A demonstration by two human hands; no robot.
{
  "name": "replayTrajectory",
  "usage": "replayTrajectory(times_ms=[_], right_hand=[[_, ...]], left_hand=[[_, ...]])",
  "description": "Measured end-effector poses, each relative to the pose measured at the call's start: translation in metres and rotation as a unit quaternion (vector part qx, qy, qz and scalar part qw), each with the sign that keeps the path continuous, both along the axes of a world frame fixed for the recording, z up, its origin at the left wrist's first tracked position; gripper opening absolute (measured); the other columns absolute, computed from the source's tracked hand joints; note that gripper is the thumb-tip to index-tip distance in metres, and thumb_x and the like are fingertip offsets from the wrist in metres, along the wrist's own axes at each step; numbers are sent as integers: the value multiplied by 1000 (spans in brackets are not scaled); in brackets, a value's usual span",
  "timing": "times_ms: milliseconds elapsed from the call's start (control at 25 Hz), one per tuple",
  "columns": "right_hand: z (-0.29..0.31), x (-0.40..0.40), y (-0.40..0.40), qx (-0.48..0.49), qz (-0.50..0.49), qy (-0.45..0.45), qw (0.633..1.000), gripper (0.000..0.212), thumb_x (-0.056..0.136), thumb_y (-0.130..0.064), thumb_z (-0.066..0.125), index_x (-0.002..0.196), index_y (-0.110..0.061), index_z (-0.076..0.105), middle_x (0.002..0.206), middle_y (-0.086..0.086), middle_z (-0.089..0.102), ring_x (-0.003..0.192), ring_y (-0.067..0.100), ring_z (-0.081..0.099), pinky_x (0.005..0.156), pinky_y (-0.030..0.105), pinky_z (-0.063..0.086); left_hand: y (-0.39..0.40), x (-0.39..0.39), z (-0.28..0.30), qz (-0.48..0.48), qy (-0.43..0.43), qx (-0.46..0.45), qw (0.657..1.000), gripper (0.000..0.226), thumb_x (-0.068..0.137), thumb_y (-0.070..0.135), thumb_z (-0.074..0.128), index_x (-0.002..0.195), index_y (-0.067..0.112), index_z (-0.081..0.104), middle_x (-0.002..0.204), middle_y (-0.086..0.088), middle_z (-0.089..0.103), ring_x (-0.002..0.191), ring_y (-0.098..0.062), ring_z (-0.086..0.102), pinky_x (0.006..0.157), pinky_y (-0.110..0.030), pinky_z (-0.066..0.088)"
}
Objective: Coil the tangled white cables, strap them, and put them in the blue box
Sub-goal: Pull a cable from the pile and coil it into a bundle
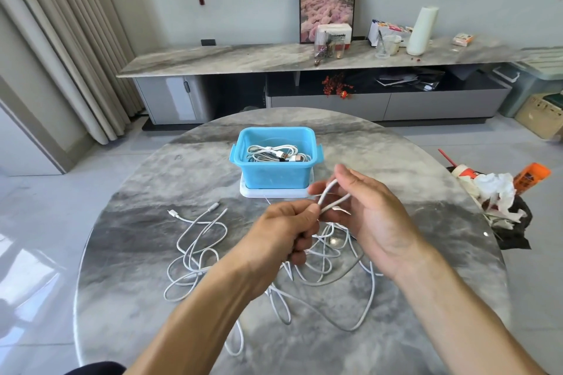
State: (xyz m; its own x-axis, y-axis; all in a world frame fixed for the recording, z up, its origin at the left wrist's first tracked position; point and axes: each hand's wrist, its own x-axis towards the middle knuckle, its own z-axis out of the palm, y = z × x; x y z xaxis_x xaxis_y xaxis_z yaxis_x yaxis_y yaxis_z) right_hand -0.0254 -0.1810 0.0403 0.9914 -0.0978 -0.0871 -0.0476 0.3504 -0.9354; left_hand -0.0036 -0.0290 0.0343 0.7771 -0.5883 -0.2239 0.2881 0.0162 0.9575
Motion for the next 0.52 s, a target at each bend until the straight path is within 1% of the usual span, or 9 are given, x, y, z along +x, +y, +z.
replayTrajectory(times_ms=[80,160,240,320,360,400,440,480,520], right_hand=[[2,0,4,103,12,11,995,21,87,-36,57,78,-19,62,92,17,74,86,28,69,77,39,42],[3,-1,5,147,14,11,989,19,92,-33,50,87,-16,58,90,16,75,84,29,73,65,35,41],[1,0,8,150,-10,19,988,23,98,-30,45,91,-14,59,71,8,70,71,25,72,53,27,40],[-1,0,9,166,-44,19,985,24,101,-31,43,91,-15,58,53,0,51,58,18,65,55,26,36],[-2,1,8,168,-48,8,985,24,100,-33,44,95,-15,58,53,-1,48,58,18,64,54,27,35],[-1,3,7,154,-31,-8,988,25,98,-36,48,103,-14,58,59,1,54,63,20,64,51,27,37],[-1,4,4,114,6,-22,993,31,94,-40,54,112,-15,59,71,4,63,71,22,64,52,29,43],[-4,4,2,38,59,-25,997,39,90,-42,62,119,-17,58,86,6,70,80,23,65,62,30,50],[-9,4,0,-67,120,-11,990,47,84,-43,70,123,-20,57,95,6,72,87,20,67,74,31,54]], left_hand=[[0,-1,-2,-14,-19,13,1000,33,102,23,46,98,-7,60,61,1,27,46,-7,17,38,-15,18],[0,0,-1,-21,-31,18,999,32,102,27,45,91,4,64,61,1,24,45,-7,14,37,-15,16],[1,-1,-2,-31,-36,19,999,32,103,26,44,92,3,62,60,1,23,44,-6,15,38,-15,16],[-2,-5,-3,-61,-39,20,997,32,104,24,42,90,3,62,60,2,24,47,-8,16,42,-17,15],[-4,-6,-3,-65,-47,19,997,31,105,23,41,89,5,61,60,3,24,49,-8,16,44,-19,16],[-5,-6,-3,-49,-57,16,997,31,105,22,40,86,6,59,58,4,25,49,-8,18,45,-19,17],[-4,-4,-2,-18,-69,10,997,31,105,20,39,84,8,58,56,6,28,48,-7,21,45,-20,20],[-3,-1,-1,24,-81,-3,996,31,105,19,39,81,9,57,54,7,30,47,-7,25,46,-20,23],[1,4,2,70,-87,-27,993,31,104,18,39,80,9,56,52,7,31,47,-8,27,47,-21,27]])
